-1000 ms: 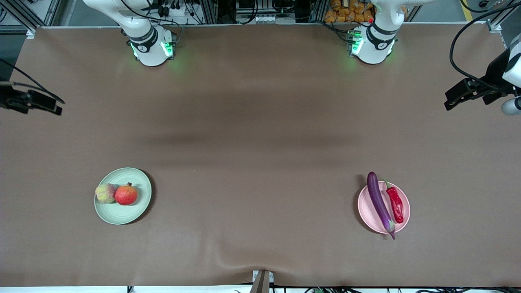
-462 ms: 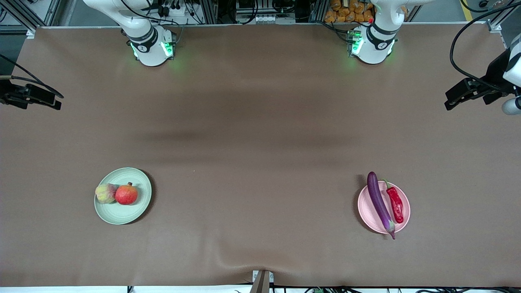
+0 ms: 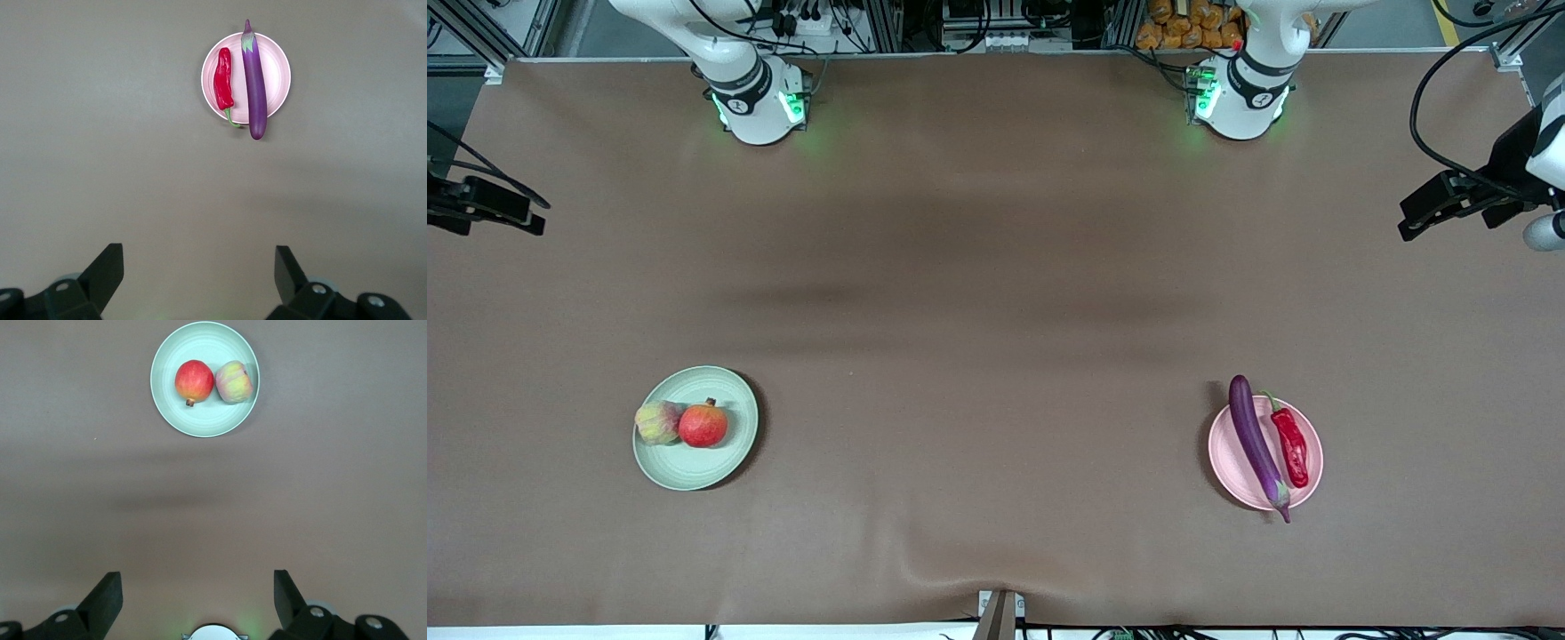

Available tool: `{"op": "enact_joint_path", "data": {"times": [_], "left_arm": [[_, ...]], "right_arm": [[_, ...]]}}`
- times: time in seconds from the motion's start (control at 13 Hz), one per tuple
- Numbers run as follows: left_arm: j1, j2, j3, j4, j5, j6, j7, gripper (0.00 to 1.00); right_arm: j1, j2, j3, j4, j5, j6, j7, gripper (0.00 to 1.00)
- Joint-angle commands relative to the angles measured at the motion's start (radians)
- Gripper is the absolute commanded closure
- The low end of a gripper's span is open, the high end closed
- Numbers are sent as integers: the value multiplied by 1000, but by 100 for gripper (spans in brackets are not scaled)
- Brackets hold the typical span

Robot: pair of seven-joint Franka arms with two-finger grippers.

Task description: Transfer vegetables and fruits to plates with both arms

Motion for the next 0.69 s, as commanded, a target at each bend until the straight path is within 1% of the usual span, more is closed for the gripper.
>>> {"op": "enact_joint_path", "data": {"times": [0.0,0.23,0.62], "left_arm": [[7,-16,3,-10,-5,-3,21,0],[7,-18,1,-11,-5,-3,21,0],[10,-19,1,-14,-5,-5,21,0]], "right_arm": [[-26,-24,13,-11,-7,-4,-16,0],[-43,-24,17,-12,-7,-27,-16,0],[-34,-23,23,-12,-12,-22,-13,0]]}}
